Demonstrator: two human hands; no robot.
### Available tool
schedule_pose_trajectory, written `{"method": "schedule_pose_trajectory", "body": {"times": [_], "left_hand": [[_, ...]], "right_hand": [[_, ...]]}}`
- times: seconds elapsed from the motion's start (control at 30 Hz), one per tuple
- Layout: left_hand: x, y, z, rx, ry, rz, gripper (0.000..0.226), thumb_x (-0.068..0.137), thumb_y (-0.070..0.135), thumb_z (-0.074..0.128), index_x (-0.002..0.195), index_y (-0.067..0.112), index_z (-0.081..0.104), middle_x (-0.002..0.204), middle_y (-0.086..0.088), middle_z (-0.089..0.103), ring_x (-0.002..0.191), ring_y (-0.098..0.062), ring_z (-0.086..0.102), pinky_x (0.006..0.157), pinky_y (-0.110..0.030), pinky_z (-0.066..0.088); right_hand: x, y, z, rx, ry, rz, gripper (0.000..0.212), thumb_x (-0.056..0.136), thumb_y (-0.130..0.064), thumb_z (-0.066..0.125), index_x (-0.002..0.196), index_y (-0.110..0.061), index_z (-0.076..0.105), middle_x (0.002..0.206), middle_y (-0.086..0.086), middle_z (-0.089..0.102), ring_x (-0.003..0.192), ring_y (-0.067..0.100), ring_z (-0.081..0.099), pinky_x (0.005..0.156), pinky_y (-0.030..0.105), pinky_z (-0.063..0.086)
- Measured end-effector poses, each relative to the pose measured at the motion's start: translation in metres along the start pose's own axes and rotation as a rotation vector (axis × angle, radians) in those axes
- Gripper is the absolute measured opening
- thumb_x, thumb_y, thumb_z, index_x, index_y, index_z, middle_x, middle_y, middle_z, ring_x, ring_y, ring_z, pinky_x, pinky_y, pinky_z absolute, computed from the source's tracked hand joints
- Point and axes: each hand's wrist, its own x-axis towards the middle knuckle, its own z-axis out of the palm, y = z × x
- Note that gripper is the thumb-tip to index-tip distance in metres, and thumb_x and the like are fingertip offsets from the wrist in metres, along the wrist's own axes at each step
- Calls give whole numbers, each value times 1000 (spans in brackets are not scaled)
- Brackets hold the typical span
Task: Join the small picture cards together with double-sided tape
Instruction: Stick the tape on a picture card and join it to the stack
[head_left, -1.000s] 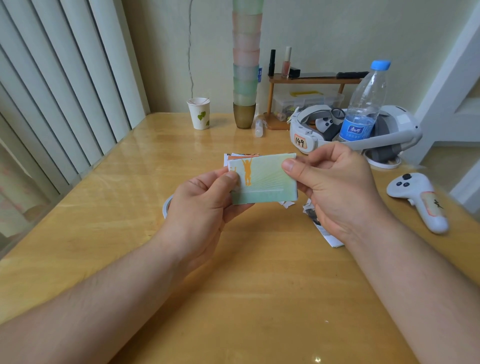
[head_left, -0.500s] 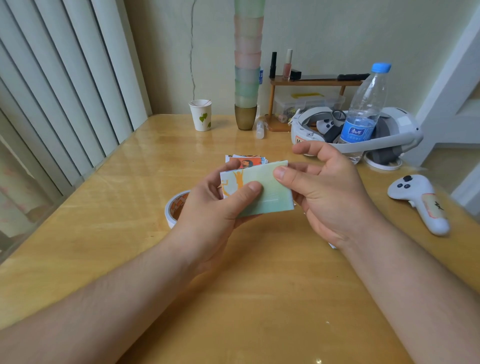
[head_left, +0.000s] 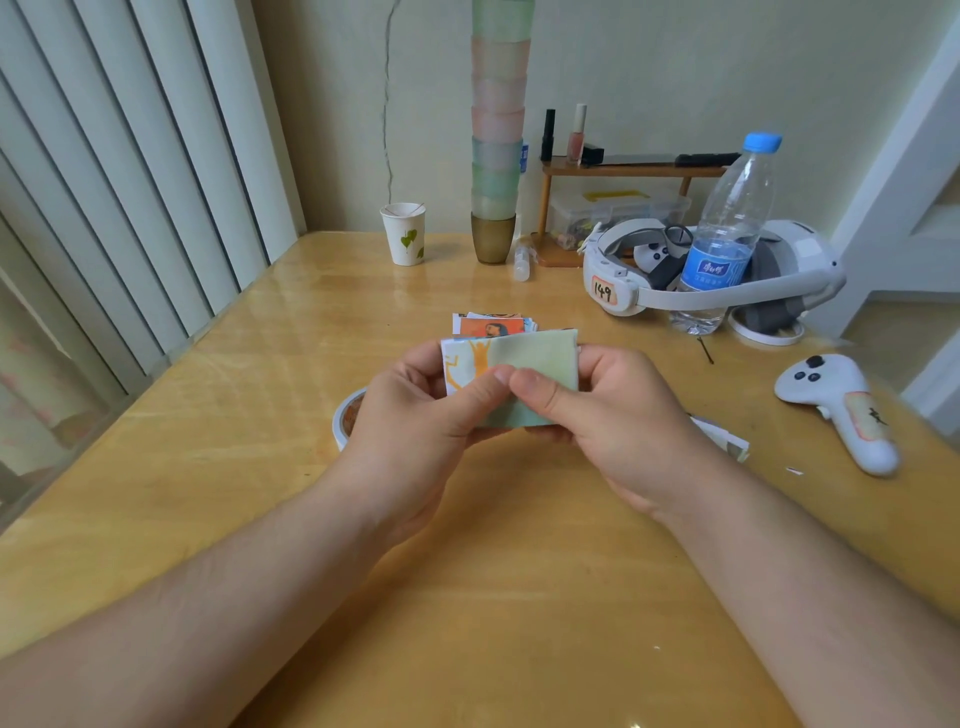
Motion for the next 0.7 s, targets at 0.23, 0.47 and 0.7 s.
{"method": "schedule_pose_trajectory", "body": {"times": [0.23,0.47,0.7], "left_hand": [[1,-1,-1,-4,-28,-136,33,94,22,66,121,6,75,118,-11,78,111,-27,75,85,-29,62],[1,-1,0,-27,-15,-100,27,99,16,62,117,0,74,116,-16,78,106,-30,76,87,-31,62],[3,0,-2,54,-28,-80,27,98,15,63,118,1,75,115,-17,78,108,-34,76,96,-41,60]], "right_hand": [[3,3,-3,55,9,-36,14,94,-10,71,104,-16,80,102,9,80,99,31,76,90,49,59],[2,3,-4,-16,-46,10,11,83,-41,76,87,-33,82,86,0,78,71,15,66,68,32,52],[4,8,-2,-101,9,-134,17,96,-15,71,96,-29,80,92,-2,81,86,12,74,65,22,53]]}}
